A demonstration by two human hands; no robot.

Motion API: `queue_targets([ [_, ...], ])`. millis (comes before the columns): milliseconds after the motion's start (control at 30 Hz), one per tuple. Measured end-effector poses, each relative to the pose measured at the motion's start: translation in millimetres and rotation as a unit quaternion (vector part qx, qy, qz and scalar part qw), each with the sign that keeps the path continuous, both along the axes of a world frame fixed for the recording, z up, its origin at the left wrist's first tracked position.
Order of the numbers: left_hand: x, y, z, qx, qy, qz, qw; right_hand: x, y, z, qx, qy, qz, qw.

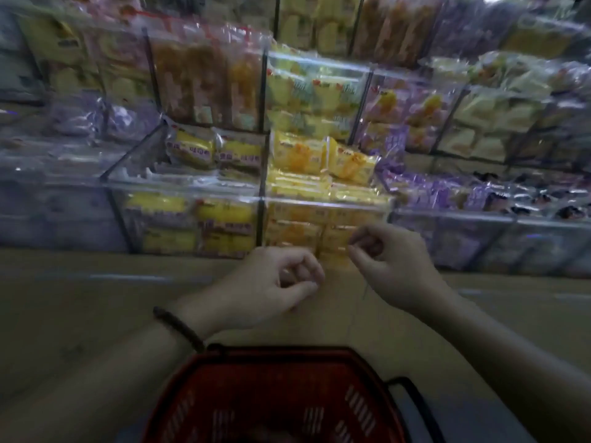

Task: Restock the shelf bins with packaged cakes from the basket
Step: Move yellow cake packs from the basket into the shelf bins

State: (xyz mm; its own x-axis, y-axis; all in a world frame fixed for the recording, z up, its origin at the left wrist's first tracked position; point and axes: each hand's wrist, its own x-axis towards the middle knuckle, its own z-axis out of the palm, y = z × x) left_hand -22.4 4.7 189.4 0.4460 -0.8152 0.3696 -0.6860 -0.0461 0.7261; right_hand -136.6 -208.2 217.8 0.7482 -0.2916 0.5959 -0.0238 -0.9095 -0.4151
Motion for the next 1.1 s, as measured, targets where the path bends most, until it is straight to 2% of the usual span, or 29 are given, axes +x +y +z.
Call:
queue_targets([
  [67, -2, 6, -31, 0.122, 0.016, -0.018, 0.992, 0, 13, -30, 0.025, 0.06, 0.003, 0.998],
  [133, 1, 8, -58, 0.229, 0.023, -0.027, 0.973, 2, 26, -63, 0.048, 0.165, 0.012, 0.985],
  [267, 17, 11, -123, 0.316, 0.059, -0.006, 0.947, 11, 37, -139, 0.103, 0.32, 0.018, 0.942],
  [400, 42, 13, -171, 0.463, -0.006, -0.025, 0.886, 21, 38, -226, 0.148, 0.454, 0.003, 0.879],
  [500, 58, 13, -189, 0.545, -0.023, -0.041, 0.837, 29, 34, -284, 0.161, 0.543, -0.027, 0.824],
  [700, 65, 1, -207, 0.591, 0.035, -0.085, 0.801, 35, 36, -392, 0.224, 0.605, -0.104, 0.757],
  [800, 63, -8, -209, 0.602, 0.046, -0.09, 0.792, 38, 58, -417, 0.237, 0.618, -0.082, 0.745],
  [867, 63, -11, -212, 0.604, 0.044, -0.092, 0.791, 41, 70, -431, 0.281, 0.615, -0.091, 0.732],
  [1000, 65, -15, -222, 0.612, 0.047, -0.104, 0.782, 44, 70, -466, 0.219, 0.64, -0.061, 0.734],
  [1033, 65, -16, -222, 0.614, 0.049, -0.105, 0.781, 45, 65, -477, 0.231, 0.633, -0.056, 0.736],
  [1100, 65, -18, -221, 0.615, 0.062, -0.106, 0.779, 42, 56, -483, 0.311, 0.623, -0.069, 0.714],
])
